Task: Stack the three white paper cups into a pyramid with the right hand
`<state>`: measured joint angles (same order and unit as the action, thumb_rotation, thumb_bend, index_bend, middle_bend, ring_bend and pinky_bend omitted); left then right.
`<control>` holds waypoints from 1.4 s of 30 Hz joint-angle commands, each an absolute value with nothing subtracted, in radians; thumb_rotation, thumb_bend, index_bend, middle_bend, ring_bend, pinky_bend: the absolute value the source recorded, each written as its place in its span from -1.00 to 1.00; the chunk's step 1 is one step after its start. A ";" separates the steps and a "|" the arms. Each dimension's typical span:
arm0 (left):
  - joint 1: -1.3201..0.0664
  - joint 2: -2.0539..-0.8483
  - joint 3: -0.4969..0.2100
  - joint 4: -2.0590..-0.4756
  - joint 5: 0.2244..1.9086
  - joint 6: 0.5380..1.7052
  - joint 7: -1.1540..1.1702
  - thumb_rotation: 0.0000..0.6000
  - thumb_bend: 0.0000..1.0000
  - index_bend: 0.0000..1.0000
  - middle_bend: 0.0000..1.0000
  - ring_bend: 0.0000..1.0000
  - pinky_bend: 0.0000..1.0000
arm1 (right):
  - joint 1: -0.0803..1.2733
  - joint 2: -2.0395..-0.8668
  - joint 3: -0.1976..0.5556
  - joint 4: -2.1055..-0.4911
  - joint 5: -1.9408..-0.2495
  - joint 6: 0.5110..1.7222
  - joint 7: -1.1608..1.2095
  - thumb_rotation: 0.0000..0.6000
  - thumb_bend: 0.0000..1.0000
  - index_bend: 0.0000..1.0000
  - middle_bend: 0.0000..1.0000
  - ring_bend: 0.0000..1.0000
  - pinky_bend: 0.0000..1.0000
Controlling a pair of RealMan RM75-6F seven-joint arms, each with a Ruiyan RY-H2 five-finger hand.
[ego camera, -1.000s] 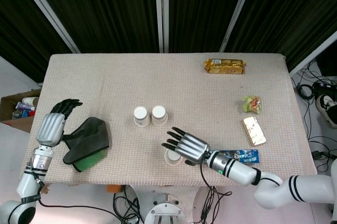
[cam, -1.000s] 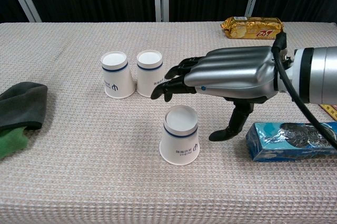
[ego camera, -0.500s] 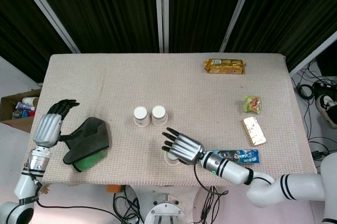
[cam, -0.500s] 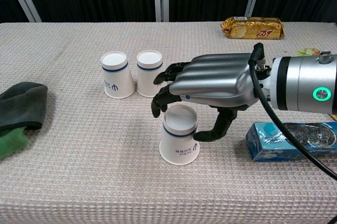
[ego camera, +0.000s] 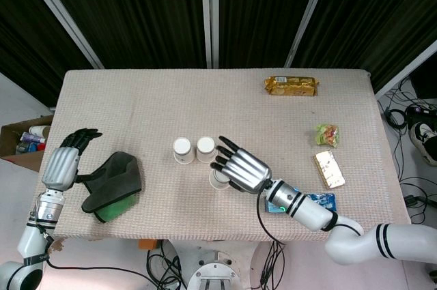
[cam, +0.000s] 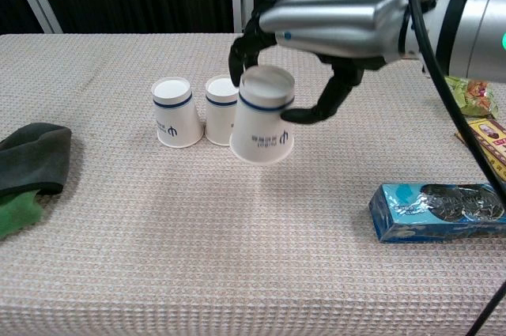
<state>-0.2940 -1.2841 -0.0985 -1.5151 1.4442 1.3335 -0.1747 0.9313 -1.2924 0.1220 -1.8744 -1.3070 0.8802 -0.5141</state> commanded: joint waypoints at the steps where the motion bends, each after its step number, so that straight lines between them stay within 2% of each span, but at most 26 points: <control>1: -0.294 -1.286 -0.097 -1.515 1.446 1.334 -0.175 1.00 -0.68 -0.58 -0.69 -0.79 -0.69 | 0.978 -1.279 0.202 -1.861 -1.210 0.868 -0.524 1.00 -0.31 -0.25 -0.21 -0.75 -0.85; 5: -0.294 -1.291 -0.096 -1.512 1.444 1.329 -0.176 1.00 -0.68 -0.58 -0.69 -0.79 -0.68 | 1.057 -1.315 0.250 -1.795 -1.093 0.809 -0.563 1.00 -0.32 -0.24 -0.23 -0.75 -0.85; 16: -0.285 -1.295 -0.090 -1.498 1.436 1.328 -0.189 1.00 -0.68 -0.58 -0.69 -0.79 -0.68 | 1.218 -1.451 0.266 -1.634 -0.862 0.770 -0.668 1.00 -0.32 -0.23 -0.28 -0.75 -0.85; 42: -0.268 -1.283 -0.082 -1.499 1.442 1.336 -0.201 1.00 -0.68 -0.58 -0.69 -0.79 -0.68 | 1.327 -1.516 0.220 -1.557 -0.762 0.788 -0.676 1.00 -0.32 -0.27 -0.36 -0.78 -0.85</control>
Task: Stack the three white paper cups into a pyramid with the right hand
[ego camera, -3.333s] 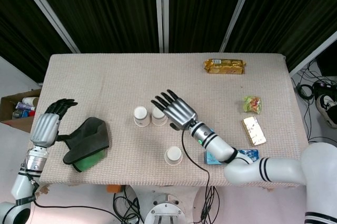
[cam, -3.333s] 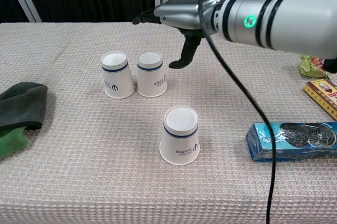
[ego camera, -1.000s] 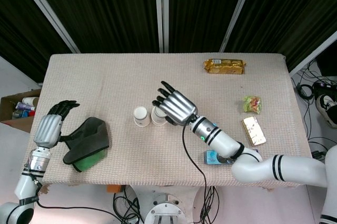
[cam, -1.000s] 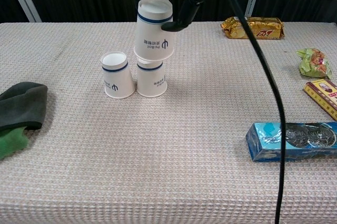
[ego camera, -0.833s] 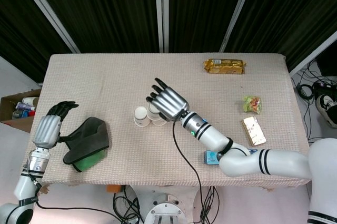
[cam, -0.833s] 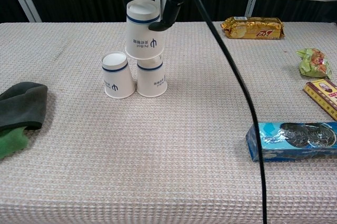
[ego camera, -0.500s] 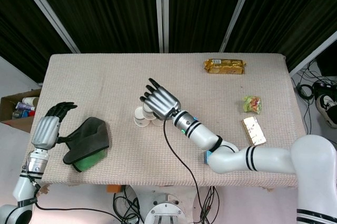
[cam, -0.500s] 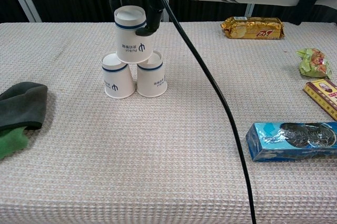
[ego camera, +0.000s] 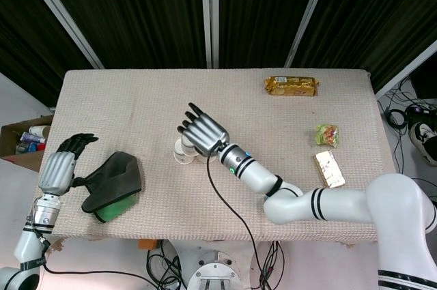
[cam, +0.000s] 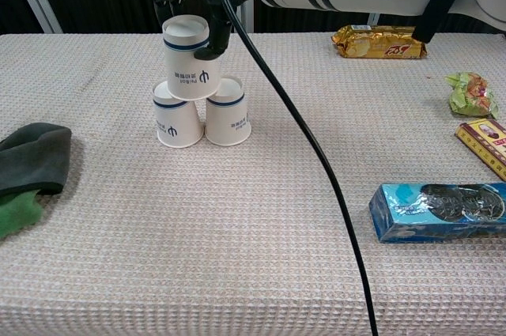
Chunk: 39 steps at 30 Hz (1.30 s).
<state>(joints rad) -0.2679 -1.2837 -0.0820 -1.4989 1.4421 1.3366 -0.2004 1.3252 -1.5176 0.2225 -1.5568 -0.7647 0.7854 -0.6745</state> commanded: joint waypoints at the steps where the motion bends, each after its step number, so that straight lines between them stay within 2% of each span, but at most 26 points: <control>1: -0.268 -1.283 -0.082 -1.499 1.443 1.336 -0.201 1.00 -0.68 -0.58 -0.69 -0.79 -0.68 | 1.329 -1.515 0.218 -1.558 -0.758 0.791 -0.676 1.00 -0.32 -0.27 -0.36 -0.78 -0.85; 8: -0.267 -1.285 -0.082 -1.495 1.442 1.334 -0.206 1.00 -0.68 -0.58 -0.69 -0.79 -0.69 | 1.339 -1.512 0.204 -1.558 -0.734 0.795 -0.680 1.00 -0.32 -0.29 -0.36 -0.78 -0.85; 15: -0.263 -1.284 -0.083 -1.497 1.443 1.339 -0.205 1.00 -0.68 -0.59 -0.69 -0.79 -0.68 | 1.347 -1.514 0.197 -1.557 -0.730 0.798 -0.672 1.00 -0.32 -0.54 -0.47 -0.78 -0.86; 22: -0.262 -1.284 -0.083 -1.498 1.443 1.340 -0.205 1.00 -0.68 -0.59 -0.69 -0.79 -0.68 | 1.349 -1.507 0.189 -1.564 -0.728 0.798 -0.662 1.00 -0.32 -0.66 -0.53 -0.80 -0.87; 27: -0.261 -1.282 -0.083 -1.499 1.446 1.342 -0.205 1.00 -0.68 -0.59 -0.69 -0.79 -0.68 | 1.336 -1.475 0.182 -1.608 -0.728 0.818 -0.658 1.00 -0.32 -0.91 -0.70 -0.89 -0.92; 32: -0.257 -1.276 -0.088 -1.490 1.441 1.350 -0.199 1.00 -0.68 -0.59 -0.69 -0.79 -0.68 | 1.251 -1.349 0.156 -1.765 -0.787 0.941 -0.647 1.00 -0.32 -1.00 -0.86 -1.00 -1.00; 36: -0.246 -1.267 -0.093 -1.463 1.420 1.363 -0.142 1.00 -0.68 -0.59 -0.69 -0.79 -0.68 | 1.077 -1.209 0.096 -1.923 -0.927 1.125 -0.560 1.00 -0.32 -1.00 -0.85 -1.00 -1.00; 39: -0.233 -1.265 -0.096 -1.441 1.403 1.380 -0.081 1.00 -0.68 -0.59 -0.69 -0.79 -0.69 | 0.938 -1.139 0.031 -1.974 -1.052 1.258 -0.477 1.00 -0.32 -1.00 -0.82 -1.00 -1.00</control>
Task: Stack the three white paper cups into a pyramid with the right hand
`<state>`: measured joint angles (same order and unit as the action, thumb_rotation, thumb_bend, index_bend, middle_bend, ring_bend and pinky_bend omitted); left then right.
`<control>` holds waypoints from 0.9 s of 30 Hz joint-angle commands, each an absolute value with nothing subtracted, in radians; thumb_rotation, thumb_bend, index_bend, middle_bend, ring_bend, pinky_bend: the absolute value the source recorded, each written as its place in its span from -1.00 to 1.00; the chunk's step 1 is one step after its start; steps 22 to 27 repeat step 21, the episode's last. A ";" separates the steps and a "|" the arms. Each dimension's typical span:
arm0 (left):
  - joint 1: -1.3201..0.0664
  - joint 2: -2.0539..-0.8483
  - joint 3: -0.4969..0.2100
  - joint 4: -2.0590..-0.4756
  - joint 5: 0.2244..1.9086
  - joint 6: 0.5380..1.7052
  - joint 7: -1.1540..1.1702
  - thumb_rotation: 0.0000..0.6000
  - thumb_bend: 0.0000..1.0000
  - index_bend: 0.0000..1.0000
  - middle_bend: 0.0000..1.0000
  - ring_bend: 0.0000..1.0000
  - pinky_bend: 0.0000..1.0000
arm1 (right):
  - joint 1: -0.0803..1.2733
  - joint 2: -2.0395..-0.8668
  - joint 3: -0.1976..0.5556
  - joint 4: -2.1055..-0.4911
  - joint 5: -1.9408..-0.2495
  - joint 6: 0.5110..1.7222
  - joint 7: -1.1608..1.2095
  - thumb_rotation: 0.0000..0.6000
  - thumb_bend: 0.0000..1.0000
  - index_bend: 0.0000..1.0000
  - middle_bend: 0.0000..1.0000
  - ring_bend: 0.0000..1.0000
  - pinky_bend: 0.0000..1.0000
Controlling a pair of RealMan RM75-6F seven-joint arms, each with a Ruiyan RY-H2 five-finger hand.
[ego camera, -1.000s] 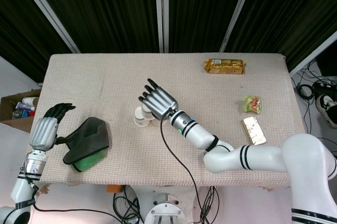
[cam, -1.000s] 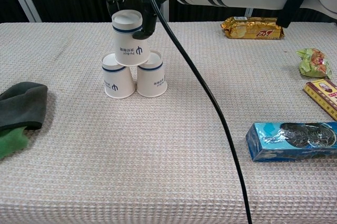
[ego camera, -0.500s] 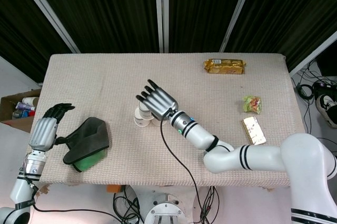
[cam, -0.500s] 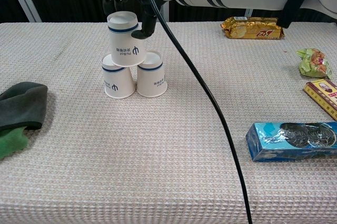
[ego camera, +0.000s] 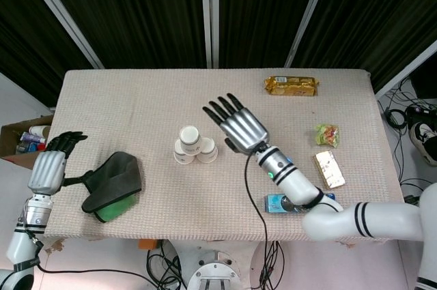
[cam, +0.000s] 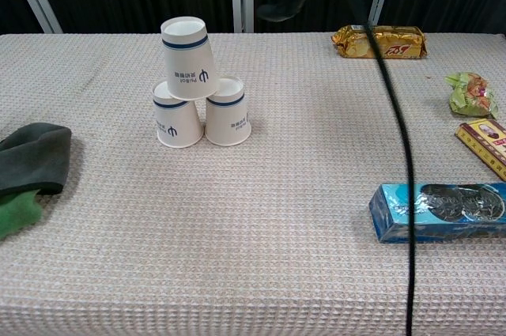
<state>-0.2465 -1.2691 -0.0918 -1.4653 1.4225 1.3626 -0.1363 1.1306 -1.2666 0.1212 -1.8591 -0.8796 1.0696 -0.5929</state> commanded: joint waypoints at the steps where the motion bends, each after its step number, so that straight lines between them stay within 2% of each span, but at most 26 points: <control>1: -0.226 -1.265 -0.095 -1.428 1.398 1.391 -0.047 1.00 -0.68 -0.59 -0.69 -0.79 -0.69 | 0.874 -1.118 -0.001 -1.977 -1.110 1.316 -0.430 1.00 -0.32 -1.00 -0.82 -1.00 -1.00; 6: -0.189 -1.265 -0.086 -1.402 1.391 1.441 0.022 1.00 -0.68 -0.59 -0.69 -0.79 -0.69 | 0.615 -1.068 -0.138 -1.899 -1.312 1.519 -0.208 1.00 -0.39 -1.00 -0.82 -1.00 -1.00; 11: -0.142 -1.247 -0.048 -1.431 1.417 1.481 0.017 1.00 -0.68 -0.59 -0.69 -0.79 -0.70 | 0.430 -1.077 -0.212 -1.757 -1.394 1.620 -0.001 1.00 -0.39 -1.00 -0.87 -1.00 -1.00; 18: -0.076 -1.228 0.007 -1.499 1.496 1.571 0.045 1.00 -0.68 -0.59 -0.69 -0.79 -0.70 | 0.285 -1.126 -0.231 -1.586 -1.519 1.716 0.147 1.00 -0.35 -1.00 -0.87 -1.00 -1.00; 27: -0.058 -1.222 0.015 -1.517 1.496 1.582 0.078 1.00 -0.68 -0.59 -0.69 -0.79 -0.70 | 0.266 -1.139 -0.219 -1.568 -1.537 1.703 0.137 1.00 -0.33 -1.00 -0.86 -1.00 -1.00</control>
